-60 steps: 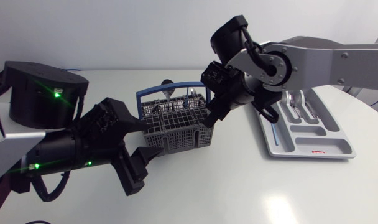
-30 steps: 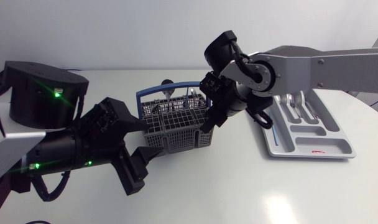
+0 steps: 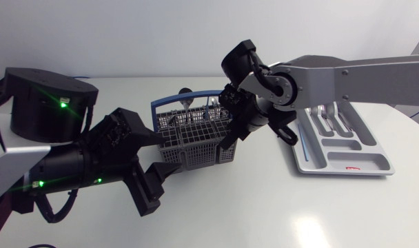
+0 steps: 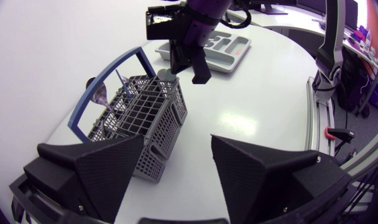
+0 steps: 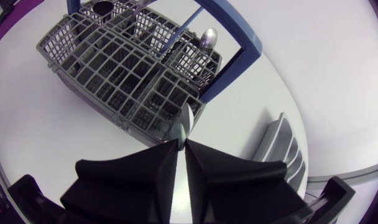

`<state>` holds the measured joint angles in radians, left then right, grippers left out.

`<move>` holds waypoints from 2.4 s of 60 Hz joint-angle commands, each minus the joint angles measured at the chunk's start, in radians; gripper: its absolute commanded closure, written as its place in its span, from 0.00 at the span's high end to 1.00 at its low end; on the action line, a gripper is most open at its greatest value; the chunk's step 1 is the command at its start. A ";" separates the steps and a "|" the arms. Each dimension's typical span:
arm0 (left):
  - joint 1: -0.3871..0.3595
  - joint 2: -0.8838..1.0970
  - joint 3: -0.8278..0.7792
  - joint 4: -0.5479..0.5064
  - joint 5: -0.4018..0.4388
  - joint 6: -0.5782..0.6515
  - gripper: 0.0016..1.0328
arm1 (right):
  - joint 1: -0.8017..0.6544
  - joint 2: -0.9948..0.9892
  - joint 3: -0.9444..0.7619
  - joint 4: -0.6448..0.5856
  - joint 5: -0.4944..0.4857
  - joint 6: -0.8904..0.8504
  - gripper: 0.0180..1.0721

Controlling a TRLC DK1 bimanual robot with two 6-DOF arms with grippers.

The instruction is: Unload the cutlery basket into the drawer organizer.

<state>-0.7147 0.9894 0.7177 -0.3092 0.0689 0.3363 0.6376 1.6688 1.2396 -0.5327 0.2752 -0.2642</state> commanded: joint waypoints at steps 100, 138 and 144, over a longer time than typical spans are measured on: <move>0.052 0.184 0.236 -0.021 0.394 -0.071 0.90 | 0.145 -0.679 -0.132 -0.107 -0.269 -0.063 0.11; 0.063 0.259 0.312 -0.117 0.592 -0.071 0.78 | 0.126 -0.718 -0.114 -0.125 -0.496 -0.013 0.11; 0.064 0.259 0.310 -0.125 0.617 -0.069 0.60 | 0.112 -0.715 -0.106 -0.124 -0.511 -0.013 0.11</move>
<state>-0.6445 1.2366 0.9958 -0.4221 0.6559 0.2619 0.7631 0.9527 1.1255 -0.6548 -0.2222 -0.2981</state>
